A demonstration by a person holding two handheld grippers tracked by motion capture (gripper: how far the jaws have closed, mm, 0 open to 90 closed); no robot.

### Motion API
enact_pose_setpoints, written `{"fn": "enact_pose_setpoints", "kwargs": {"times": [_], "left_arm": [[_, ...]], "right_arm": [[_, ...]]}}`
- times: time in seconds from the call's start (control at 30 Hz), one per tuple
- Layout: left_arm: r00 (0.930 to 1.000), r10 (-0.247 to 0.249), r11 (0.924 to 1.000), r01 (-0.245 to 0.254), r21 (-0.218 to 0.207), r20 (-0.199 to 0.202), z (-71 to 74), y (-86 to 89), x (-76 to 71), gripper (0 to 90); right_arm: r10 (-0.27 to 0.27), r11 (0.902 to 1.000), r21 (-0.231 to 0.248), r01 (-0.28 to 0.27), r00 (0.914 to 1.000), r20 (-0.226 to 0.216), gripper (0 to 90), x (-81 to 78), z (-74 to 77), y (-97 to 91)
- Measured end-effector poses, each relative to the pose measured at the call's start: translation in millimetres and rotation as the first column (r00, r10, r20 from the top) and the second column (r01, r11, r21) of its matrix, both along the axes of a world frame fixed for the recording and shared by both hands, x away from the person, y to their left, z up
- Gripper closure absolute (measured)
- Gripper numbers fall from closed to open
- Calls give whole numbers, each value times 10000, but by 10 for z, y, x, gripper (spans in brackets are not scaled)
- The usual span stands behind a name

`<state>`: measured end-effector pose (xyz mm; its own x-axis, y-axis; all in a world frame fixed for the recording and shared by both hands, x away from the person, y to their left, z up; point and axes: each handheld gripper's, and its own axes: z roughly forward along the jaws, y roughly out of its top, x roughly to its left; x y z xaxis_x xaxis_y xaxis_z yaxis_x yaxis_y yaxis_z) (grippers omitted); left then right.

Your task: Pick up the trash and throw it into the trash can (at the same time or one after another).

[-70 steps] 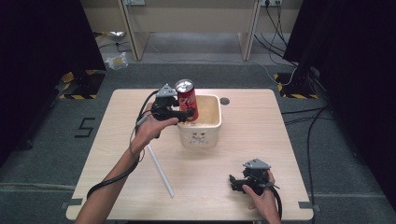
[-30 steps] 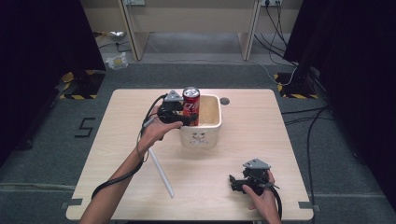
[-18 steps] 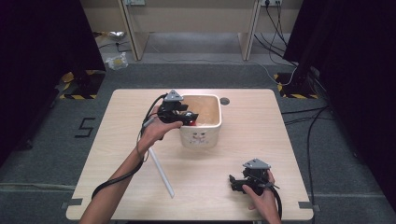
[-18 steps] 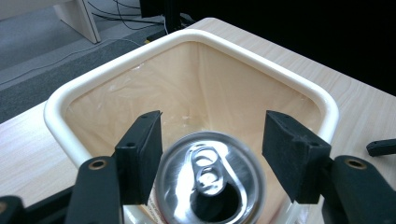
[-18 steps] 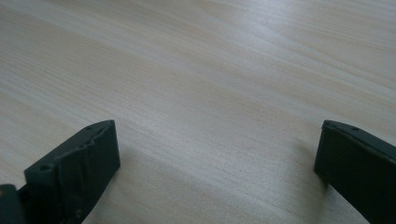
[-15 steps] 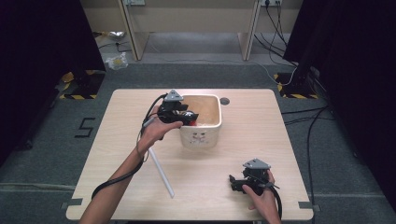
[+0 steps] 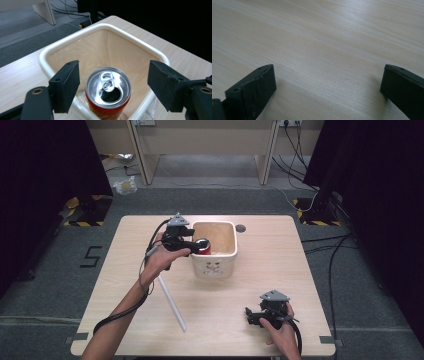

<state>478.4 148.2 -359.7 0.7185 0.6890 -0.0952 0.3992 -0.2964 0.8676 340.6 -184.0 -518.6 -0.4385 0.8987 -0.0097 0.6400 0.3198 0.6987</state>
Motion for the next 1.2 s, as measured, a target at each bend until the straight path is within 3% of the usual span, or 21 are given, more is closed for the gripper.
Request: {"fn": "enact_pose_setpoints", "kwargs": {"times": [0.27,0.63,0.93,1.2], "left_arm": [[9991,355,9993,-357,-54,-222,-19,194,-110,253],[9987,485,9984,-490,-287,-161,-34,381,-293,250],[9975,668,9975,-673,-225,-214,-201,568,-507,249],[9973,703,9974,-706,-167,-201,-319,617,-621,250]], "right_arm": [[8,10000,-34,-8,10000,12,2,1,-1,-1],[10,10000,-31,-10,10000,24,2,1,-1,-2],[-8,10000,-26,8,10000,1,2,1,0,0],[-11,10000,-28,11,10000,-8,2,0,0,0]]}}
